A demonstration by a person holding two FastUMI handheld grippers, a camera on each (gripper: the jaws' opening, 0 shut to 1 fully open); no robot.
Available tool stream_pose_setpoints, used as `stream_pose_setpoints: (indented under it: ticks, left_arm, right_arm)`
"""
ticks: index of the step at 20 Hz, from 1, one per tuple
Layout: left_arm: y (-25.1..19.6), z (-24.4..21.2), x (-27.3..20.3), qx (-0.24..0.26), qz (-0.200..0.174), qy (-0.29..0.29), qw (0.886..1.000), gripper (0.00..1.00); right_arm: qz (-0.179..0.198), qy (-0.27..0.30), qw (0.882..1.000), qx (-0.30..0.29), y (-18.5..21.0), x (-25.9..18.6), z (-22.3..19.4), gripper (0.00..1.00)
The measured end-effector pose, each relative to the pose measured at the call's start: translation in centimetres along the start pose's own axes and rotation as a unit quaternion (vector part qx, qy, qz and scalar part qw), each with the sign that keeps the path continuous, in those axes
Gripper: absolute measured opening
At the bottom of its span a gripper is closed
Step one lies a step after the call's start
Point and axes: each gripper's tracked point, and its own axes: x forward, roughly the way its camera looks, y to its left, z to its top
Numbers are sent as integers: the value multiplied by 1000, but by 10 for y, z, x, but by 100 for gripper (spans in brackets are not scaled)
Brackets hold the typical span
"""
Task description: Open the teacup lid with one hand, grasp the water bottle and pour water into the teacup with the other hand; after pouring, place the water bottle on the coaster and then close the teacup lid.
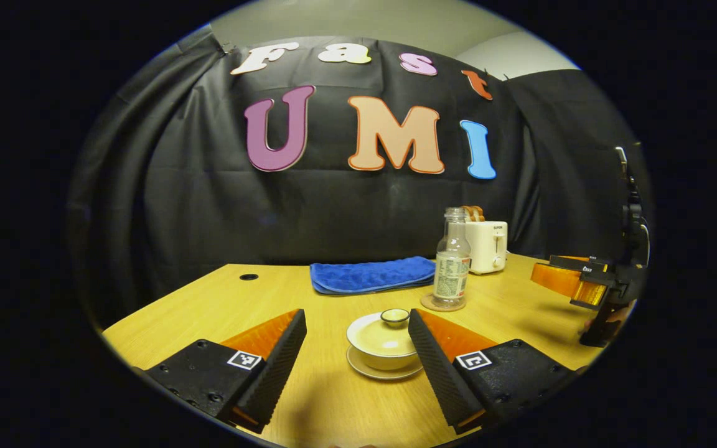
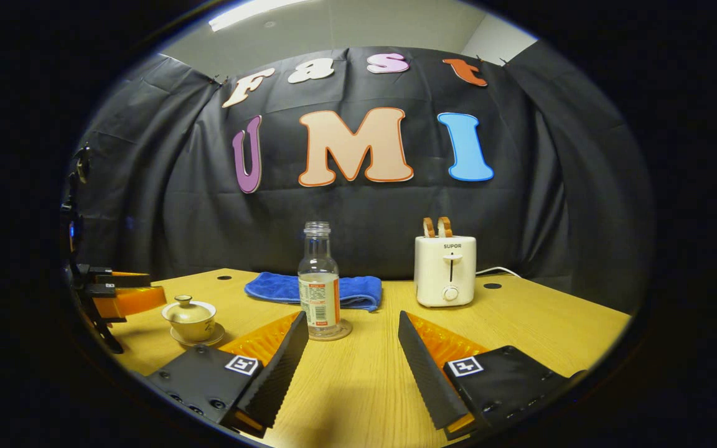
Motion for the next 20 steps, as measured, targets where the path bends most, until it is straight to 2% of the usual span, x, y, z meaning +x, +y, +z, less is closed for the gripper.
stream_pose_setpoints:
  ticks: [1,2,6,7,8,9,13,14,15,16,20]
  left_arm:
    - [3,3,-3,1,9,-11,1000,97]
    - [6,1,-4,1,18,-5,1000,97]
    - [20,-1,-8,1,56,-5,998,97]
    - [25,-1,-9,1,66,-6,998,97]
    - [28,0,-9,1,76,-7,997,97]
    - [29,0,-10,2,83,-6,996,97]
    - [28,-1,-10,1,84,-6,996,96]
    - [26,-1,-10,1,79,-9,997,96]
    - [25,0,-9,1,75,-8,997,96]
    - [25,0,-8,1,74,-8,997,97]
    - [25,-1,-9,1,74,-8,997,96]
  right_arm:
    - [-1,0,1000,0,0,0,0,89]
    - [-2,0,1000,0,-1,0,-1,94]
    - [-20,-1,1000,-1,-9,-1,0,94]
    - [-29,-1,1000,-1,-12,-1,1,99]
    - [-37,-1,999,-2,-15,-3,1,89]
    - [-41,-2,999,-2,-16,-3,1,89]
    - [-47,-2,999,-2,-18,-4,0,89]
    - [-47,-2,999,-2,-18,-4,0,94]
    - [-51,-2,999,-2,-18,-3,1,94]
    - [-53,-2,999,-2,-19,-3,1,89]
    - [-53,-2,999,-2,-20,-4,1,89]
